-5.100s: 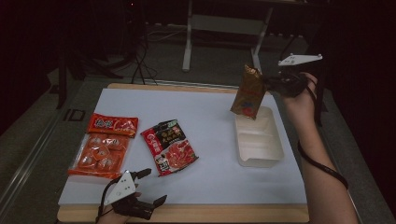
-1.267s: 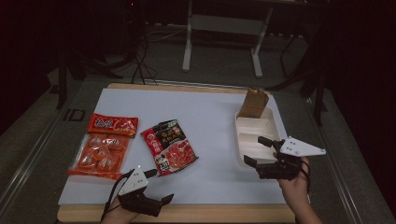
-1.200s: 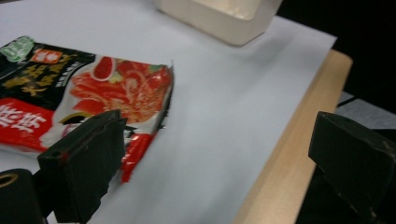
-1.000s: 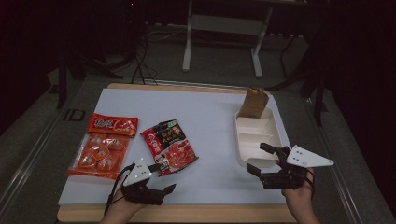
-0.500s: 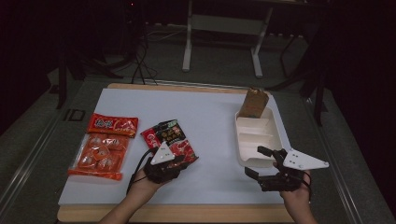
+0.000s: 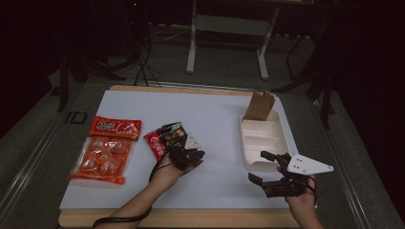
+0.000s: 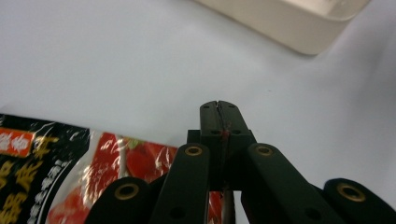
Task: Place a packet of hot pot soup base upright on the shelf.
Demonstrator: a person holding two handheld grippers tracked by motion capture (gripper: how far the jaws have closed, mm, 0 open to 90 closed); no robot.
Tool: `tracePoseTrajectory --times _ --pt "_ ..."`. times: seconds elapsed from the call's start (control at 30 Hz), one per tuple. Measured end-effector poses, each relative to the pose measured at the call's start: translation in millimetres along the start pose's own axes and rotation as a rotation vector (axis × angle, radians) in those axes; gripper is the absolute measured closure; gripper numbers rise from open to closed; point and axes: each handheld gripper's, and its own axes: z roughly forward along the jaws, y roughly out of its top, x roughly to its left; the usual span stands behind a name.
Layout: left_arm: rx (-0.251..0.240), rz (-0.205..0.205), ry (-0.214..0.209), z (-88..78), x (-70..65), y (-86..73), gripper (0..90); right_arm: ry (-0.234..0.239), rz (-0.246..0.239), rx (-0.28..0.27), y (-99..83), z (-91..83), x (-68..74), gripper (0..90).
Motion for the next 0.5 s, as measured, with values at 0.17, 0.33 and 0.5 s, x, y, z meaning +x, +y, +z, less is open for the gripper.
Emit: tracePoseTrajectory --times 0.17,0.33,0.5 --pt "0.064 -0.034 0.002 17.6 3.2 4.2 90.0 0.013 -0.005 0.011 -0.9 2.9 0.8 14.0" --pt "0.171 -0.029 0.004 31.7 7.8 5.7 90.0 0.022 0.002 0.012 -1.6 3.6 0.1 14.0" --pt "0.179 -0.024 0.009 30.4 5.7 4.8 90.0 0.024 0.004 0.014 -2.5 3.1 -0.1 14.0"
